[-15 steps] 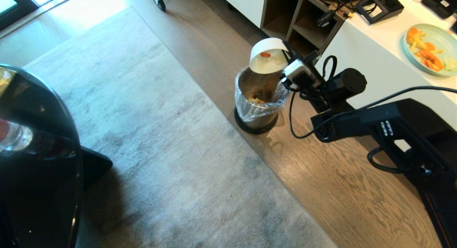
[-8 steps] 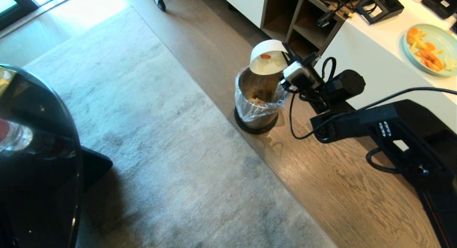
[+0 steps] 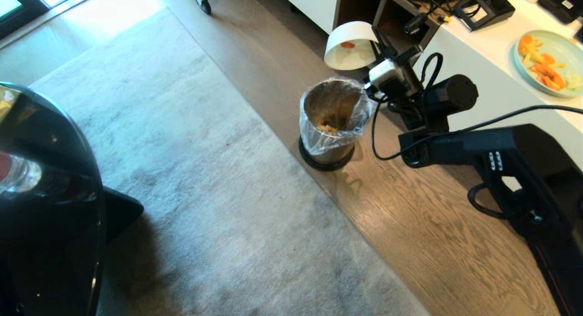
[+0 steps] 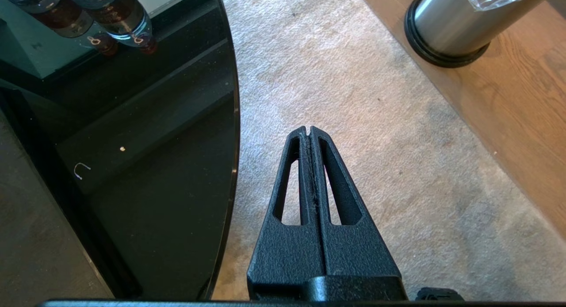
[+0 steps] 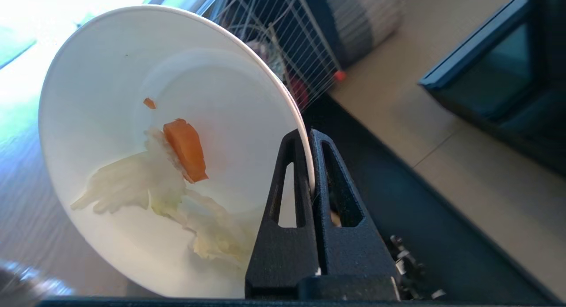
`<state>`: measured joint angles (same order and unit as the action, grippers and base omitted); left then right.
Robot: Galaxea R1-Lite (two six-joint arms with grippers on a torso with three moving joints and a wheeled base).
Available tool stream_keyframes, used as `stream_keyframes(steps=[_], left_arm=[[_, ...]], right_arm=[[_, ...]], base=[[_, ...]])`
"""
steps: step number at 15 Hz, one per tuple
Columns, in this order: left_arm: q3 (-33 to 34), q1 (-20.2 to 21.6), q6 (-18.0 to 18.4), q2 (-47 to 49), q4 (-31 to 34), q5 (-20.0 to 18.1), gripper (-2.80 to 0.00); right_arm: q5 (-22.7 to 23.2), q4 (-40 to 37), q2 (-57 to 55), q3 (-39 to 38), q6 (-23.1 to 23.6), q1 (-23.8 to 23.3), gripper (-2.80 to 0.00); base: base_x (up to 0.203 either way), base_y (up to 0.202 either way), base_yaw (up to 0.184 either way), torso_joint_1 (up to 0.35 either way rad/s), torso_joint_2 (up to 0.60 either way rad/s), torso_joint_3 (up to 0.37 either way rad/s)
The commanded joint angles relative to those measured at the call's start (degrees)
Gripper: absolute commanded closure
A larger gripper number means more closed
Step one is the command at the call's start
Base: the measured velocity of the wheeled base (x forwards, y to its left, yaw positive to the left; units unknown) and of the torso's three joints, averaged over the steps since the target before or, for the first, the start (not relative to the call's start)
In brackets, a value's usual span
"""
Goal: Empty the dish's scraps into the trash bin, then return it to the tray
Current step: Pour the leftover food from the bowl into the trash can
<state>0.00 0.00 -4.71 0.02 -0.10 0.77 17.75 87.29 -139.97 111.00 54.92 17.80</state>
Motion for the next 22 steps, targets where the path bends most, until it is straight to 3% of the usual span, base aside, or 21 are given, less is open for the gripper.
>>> stream_keyframes(steps=[1,22], left_arm=[[0.00,0.00,-0.04,-0.02,-0.01,0.02,0.00],[0.00,0.00,-0.04,-0.02,-0.08,0.02,0.00]], right_arm=[[0.18,2.54,0.44,0.51,0.36,0.11,0.00],[0.27,2.54,6.96,0.51,-2.39,1.88,0.00]], base=[[0.000,0.000,0.000,0.000,0.00,0.000],[0.000,0.000,0.000,0.000,0.00,0.000]])
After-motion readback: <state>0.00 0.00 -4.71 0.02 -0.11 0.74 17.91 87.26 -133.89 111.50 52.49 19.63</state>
